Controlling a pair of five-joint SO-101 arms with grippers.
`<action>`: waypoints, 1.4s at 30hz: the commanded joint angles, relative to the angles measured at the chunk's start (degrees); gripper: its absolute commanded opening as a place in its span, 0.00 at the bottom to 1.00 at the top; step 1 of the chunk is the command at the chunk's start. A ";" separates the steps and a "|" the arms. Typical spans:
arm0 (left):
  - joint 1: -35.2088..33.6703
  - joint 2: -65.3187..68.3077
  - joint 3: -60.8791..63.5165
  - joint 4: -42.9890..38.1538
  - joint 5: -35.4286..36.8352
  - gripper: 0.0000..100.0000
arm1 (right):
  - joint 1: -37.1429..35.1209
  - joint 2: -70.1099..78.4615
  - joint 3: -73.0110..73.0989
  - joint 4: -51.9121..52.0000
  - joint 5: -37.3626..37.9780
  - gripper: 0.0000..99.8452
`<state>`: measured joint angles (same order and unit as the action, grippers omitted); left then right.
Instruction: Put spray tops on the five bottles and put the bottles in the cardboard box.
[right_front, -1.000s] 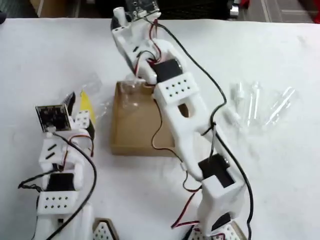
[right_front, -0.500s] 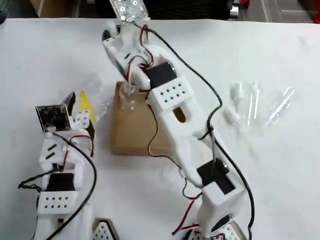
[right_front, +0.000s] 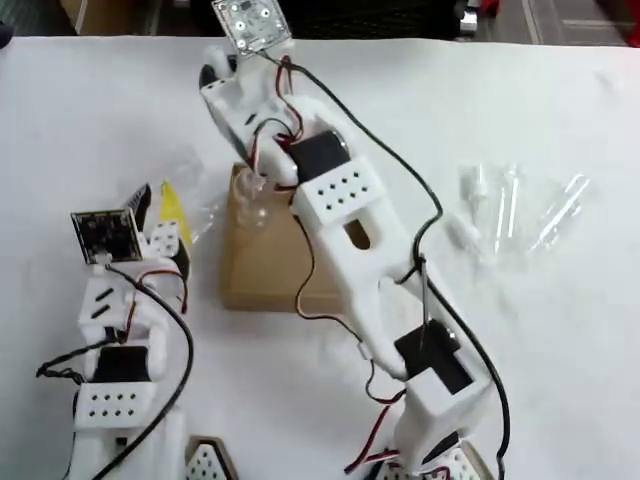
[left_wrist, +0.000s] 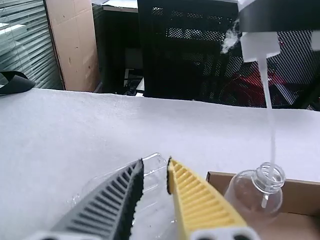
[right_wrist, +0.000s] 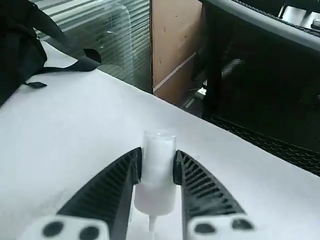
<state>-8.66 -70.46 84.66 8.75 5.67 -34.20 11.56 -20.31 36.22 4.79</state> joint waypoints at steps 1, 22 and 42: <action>-0.22 0.13 -0.62 -1.67 -0.62 0.09 | 0.13 -2.42 -0.35 -4.35 -0.18 0.02; 0.04 0.13 -0.62 -1.67 -3.60 0.09 | 1.89 -6.20 9.58 -7.08 -7.38 0.02; 0.04 0.13 -0.62 -1.67 -3.78 0.09 | 0.31 -8.48 11.87 -5.67 -9.85 0.17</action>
<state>-8.66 -70.46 84.66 8.75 2.68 -33.58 6.64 -7.82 30.07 -4.35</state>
